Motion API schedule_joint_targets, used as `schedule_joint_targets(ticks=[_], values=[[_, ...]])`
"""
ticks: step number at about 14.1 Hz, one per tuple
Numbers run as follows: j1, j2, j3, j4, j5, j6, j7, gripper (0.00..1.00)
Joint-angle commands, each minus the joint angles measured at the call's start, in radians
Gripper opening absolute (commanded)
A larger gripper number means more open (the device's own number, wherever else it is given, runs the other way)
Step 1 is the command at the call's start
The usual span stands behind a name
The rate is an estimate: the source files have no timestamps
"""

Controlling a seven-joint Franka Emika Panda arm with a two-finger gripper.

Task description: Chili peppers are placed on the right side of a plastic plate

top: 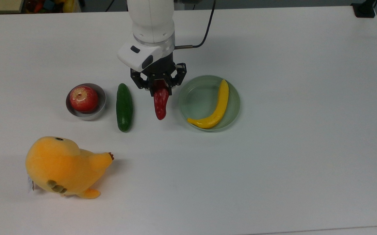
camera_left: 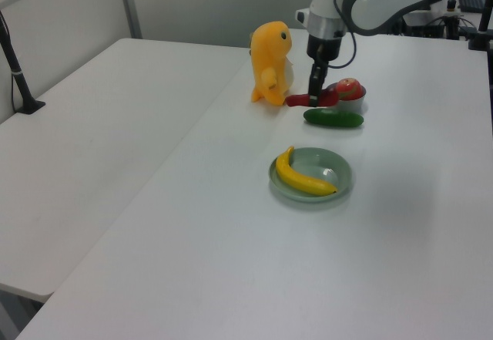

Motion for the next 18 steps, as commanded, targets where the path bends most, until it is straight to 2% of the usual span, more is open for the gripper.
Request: schedule_joint_targets(ticks=[1,5,10,13,14,15,16,17,18], values=[[0.001,-0.103,-0.02,-0.199,0.023,0.037,-0.047,0.39],[-0.002,-0.088,-0.018,-0.292,0.022,0.226,-0.039,0.39],[-0.014,0.0,-0.015,-0.278,0.023,0.344,0.021,0.4],[-0.013,0.023,-0.014,-0.277,0.023,0.36,0.027,0.47],[-0.014,0.024,-0.012,-0.275,0.023,0.361,0.029,0.53],[-0.014,0.027,-0.012,-0.274,0.023,0.361,0.032,0.68],[-0.014,0.027,-0.012,-0.264,0.023,0.36,0.033,0.78],[-0.017,0.029,-0.012,-0.258,0.025,0.355,0.041,0.96],[-0.02,0.03,-0.012,-0.255,0.025,0.355,0.059,1.0]])
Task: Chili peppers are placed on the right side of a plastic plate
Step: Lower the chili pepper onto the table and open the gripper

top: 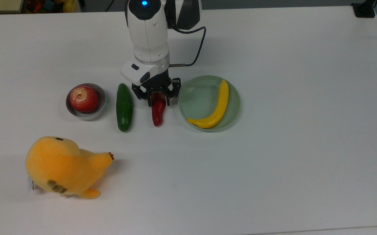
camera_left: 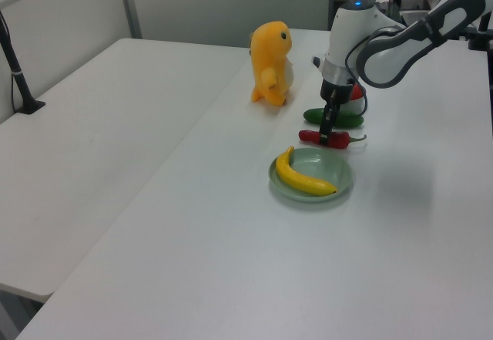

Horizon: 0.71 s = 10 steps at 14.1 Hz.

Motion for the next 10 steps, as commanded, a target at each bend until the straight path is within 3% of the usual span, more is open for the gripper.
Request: schedule_joint_targets(ticks=[1,4,10], values=[[-0.004,-0.004,0.002,0.009,0.019,0.009,0.048,1.0],[-0.005,-0.021,0.002,0.032,0.02,-0.039,0.051,1.0],[-0.005,-0.093,-0.003,0.173,0.025,-0.353,0.053,1.0]])
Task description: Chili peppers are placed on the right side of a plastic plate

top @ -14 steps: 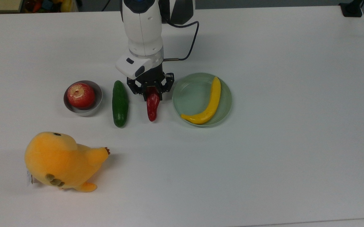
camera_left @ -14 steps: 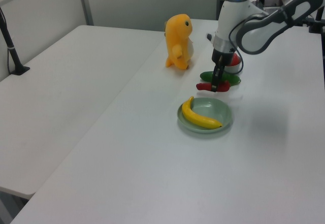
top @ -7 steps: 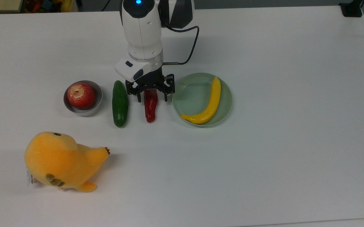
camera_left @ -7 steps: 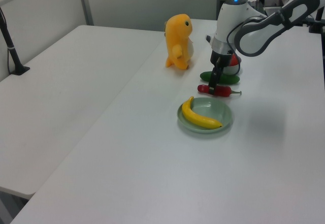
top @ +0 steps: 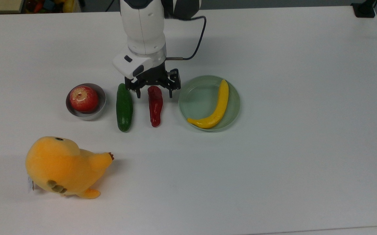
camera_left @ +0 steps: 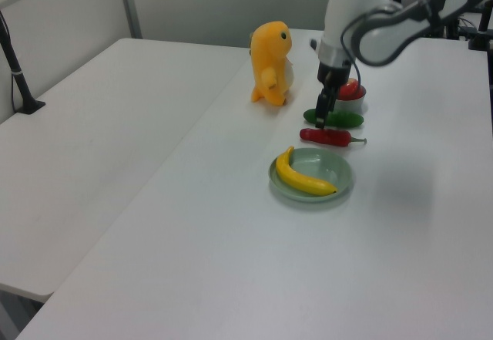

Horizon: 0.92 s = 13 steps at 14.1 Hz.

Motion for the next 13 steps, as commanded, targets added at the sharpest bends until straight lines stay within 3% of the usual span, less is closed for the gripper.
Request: schedule_joint_targets(ticks=[1,4,8,13], values=[[0.001,-0.082,-0.004,0.069,0.022,-0.209,0.008,1.0],[0.0,-0.177,-0.015,0.079,0.021,-0.339,-0.007,1.0],[0.018,-0.291,-0.068,0.079,0.018,-0.47,-0.006,1.0],[0.055,-0.366,-0.147,0.08,0.021,-0.565,0.008,1.0]])
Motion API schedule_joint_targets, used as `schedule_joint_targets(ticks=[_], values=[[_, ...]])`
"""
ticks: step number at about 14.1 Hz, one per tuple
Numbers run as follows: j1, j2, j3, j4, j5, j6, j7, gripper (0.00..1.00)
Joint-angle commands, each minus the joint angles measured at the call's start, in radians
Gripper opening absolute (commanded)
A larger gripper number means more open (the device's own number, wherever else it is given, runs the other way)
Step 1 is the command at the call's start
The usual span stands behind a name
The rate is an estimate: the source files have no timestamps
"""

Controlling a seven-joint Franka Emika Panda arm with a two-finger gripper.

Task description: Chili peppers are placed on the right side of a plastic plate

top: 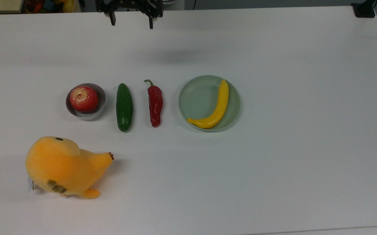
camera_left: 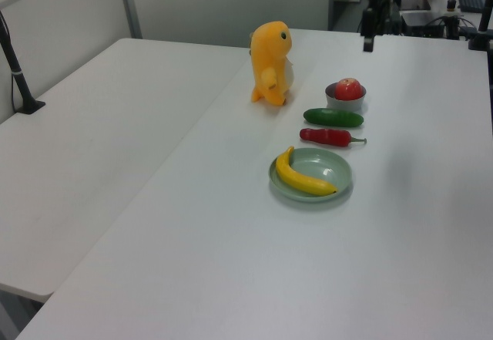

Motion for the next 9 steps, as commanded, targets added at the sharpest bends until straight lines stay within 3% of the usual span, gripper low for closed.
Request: schedule_joint_targets(ticks=[1,9], values=[[0.044,-0.062,-0.067,-0.02,0.023,-0.04,0.007,1.0],[0.03,-0.079,-0.069,-0.02,0.037,-0.073,0.009,1.0]])
